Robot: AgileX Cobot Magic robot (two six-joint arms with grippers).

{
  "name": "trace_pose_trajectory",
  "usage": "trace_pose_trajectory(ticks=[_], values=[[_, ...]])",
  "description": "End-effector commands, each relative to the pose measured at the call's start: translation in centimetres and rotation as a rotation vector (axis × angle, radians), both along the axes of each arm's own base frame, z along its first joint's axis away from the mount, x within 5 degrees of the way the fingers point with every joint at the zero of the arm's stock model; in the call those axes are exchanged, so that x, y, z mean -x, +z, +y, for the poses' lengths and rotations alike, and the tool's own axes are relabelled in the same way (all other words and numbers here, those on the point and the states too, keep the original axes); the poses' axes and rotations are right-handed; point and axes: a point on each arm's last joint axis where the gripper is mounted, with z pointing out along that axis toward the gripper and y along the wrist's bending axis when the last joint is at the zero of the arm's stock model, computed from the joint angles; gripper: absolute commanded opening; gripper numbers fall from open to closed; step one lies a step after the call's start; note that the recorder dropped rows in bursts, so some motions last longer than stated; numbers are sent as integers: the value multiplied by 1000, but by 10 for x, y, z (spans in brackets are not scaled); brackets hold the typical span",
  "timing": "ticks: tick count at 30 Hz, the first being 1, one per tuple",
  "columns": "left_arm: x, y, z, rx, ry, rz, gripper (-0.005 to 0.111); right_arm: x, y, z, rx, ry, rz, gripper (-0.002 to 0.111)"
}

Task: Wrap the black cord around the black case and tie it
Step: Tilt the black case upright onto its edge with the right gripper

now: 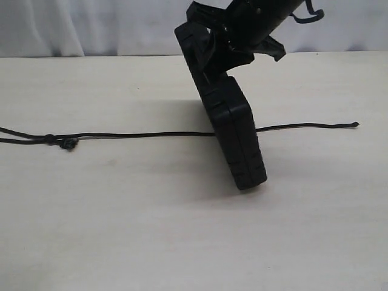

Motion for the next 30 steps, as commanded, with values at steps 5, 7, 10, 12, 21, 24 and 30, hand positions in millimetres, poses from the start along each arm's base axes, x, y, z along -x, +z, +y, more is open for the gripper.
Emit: trace_pose_trajectory(ticks=[5, 7, 10, 12, 21, 24, 30], values=[[0, 0, -1, 9, -10, -11, 0, -6, -5, -27, 196, -17, -68, 4], [0, 0, -1, 9, -10, -11, 0, -7, -7, -33, 255, -30, -72, 4], [0, 0, -1, 9, -10, -11, 0, -7, -1, -33, 225, -47, -105, 4], [0, 0, -1, 9, -10, -11, 0, -7, 6, -32, 166, -68, -124, 4], [0, 0, -1, 9, -10, -11, 0, 2, 40, -22, -95, -71, -175, 4], [0, 0, -1, 9, -10, -11, 0, 3, 43, -19, -136, -73, -167, 4], [0, 0, -1, 9, -10, -11, 0, 4, 19, -11, -295, -115, -109, 4]])
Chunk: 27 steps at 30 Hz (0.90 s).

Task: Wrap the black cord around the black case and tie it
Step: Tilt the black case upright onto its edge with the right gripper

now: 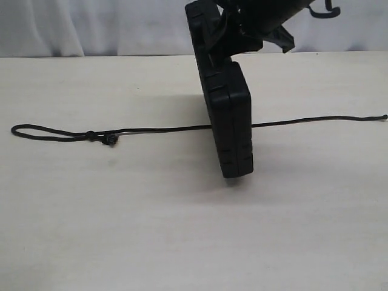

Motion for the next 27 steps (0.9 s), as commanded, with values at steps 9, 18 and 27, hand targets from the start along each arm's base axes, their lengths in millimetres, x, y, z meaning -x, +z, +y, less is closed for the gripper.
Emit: trace_pose_trajectory(ticks=[9, 18, 27], values=[[0, 0, -1, 9, -10, -11, 0, 1, -17, -15, -354, -38, -15, 4], [0, 0, -1, 8, -10, -11, 0, 0, -28, -25, -296, -43, -20, 4], [0, 0, -1, 8, -10, -11, 0, 0, -37, -33, -151, -18, -55, 4]])
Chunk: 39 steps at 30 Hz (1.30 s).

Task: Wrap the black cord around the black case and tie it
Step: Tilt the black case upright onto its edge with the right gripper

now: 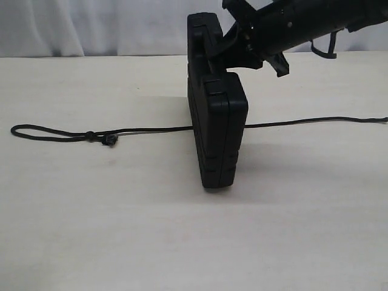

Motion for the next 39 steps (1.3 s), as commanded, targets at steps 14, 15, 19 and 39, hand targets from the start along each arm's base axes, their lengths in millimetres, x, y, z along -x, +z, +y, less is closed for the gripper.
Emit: trace_pose_trajectory(ticks=[14, 15, 19, 39], values=[[0, 0, -1, 8, -8, -11, 0, -2, 3, -21, 264, -36, -120, 22], [0, 0, -1, 8, -8, -11, 0, -2, 2, -22, 282, -32, -121, 22], [0, 0, -1, 8, -8, -11, 0, -1, 3, -21, 296, -5, -147, 22], [0, 0, -1, 10, -8, -11, 0, 0, 1, -22, 344, 26, -167, 22]])
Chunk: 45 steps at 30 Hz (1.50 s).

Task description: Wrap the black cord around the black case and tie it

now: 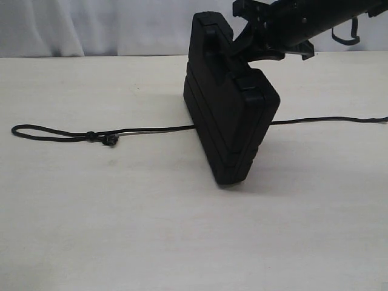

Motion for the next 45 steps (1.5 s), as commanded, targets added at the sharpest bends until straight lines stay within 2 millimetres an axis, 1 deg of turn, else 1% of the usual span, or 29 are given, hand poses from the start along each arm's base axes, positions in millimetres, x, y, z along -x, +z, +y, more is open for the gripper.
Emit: trace_pose_trajectory(ticks=[1, 6, 10, 12, 14, 16, 22, 25, 32, 36, 39, 41, 45], values=[[0, 0, -1, 10, -8, -11, 0, -3, -12, -6, 102, 28, -20, 22], [0, 0, -1, 10, -8, -11, 0, -3, -16, -7, 120, 34, -3, 22], [0, 0, -1, 10, -8, -11, 0, -3, -16, -7, 120, 33, -2, 23], [0, 0, -1, 10, -8, -11, 0, -3, -16, -7, 120, 34, -3, 29], [0, 0, -1, 10, -8, -11, 0, -3, -17, -7, 125, 36, -4, 39], [0, 0, -1, 10, -8, -11, 0, -3, -17, -8, 136, 39, -5, 41], [0, 0, -1, 7, -8, -11, 0, -3, -18, -11, 175, 39, -13, 40], [0, 0, -1, 7, -8, -11, 0, -4, -15, -10, 163, 40, -35, 36], [0, 0, -1, 7, -8, -11, 0, -1, 10, -8, 123, 49, -127, 35], [0, 0, -1, 7, -8, -11, 0, 1, 15, -9, 138, 52, -146, 35], [0, 0, -1, 7, -8, -11, 0, 2, 14, -9, 145, 77, -139, 35], [0, 0, -1, 7, -8, -11, 0, 4, 9, -6, 156, 91, -123, 35], [0, 0, -1, 7, -8, -11, 0, 4, -1, -2, 252, 92, -94, 35]])
